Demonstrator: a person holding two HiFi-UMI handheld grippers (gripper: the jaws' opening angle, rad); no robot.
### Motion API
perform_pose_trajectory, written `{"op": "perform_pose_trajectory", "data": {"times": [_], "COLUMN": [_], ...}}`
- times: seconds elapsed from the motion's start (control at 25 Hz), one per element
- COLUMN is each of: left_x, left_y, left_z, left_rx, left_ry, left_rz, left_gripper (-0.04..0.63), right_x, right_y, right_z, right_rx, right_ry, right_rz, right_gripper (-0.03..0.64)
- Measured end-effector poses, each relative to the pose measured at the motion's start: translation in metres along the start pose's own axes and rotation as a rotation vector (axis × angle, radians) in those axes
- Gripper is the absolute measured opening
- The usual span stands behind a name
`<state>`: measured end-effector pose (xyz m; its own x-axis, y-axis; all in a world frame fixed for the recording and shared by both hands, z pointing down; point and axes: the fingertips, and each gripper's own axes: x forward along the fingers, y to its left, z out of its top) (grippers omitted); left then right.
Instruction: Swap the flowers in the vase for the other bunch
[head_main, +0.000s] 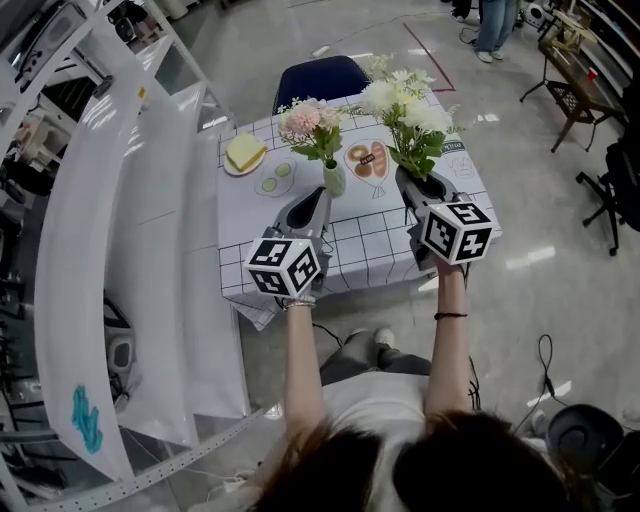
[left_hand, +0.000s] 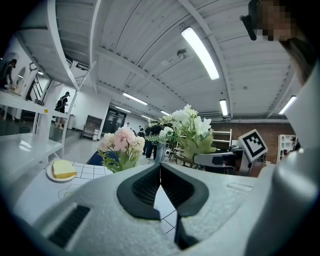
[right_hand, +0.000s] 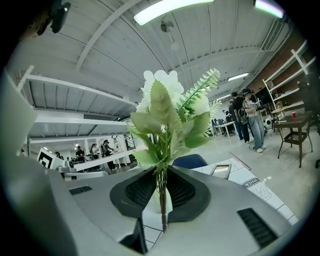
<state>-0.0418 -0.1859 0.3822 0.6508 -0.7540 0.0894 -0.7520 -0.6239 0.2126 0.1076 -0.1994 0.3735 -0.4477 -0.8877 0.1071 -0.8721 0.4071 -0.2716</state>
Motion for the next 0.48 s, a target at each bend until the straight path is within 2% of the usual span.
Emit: {"op": "perform_pose_trajectory", "data": {"times": [0.48], "left_x": [0.036], "left_y": [0.033], "left_z": [-0.019], "left_rx": [-0.034], "left_ry": [0.067], "left_rz": [-0.010], "left_gripper": [0.012], "right_x": [0.034], "right_y": [-0.021], "right_z": [-0.009], "right_rx": [0.036], "right_ry": [0.018], "right_rz": [-0.034], "right_gripper": [0.057]}}
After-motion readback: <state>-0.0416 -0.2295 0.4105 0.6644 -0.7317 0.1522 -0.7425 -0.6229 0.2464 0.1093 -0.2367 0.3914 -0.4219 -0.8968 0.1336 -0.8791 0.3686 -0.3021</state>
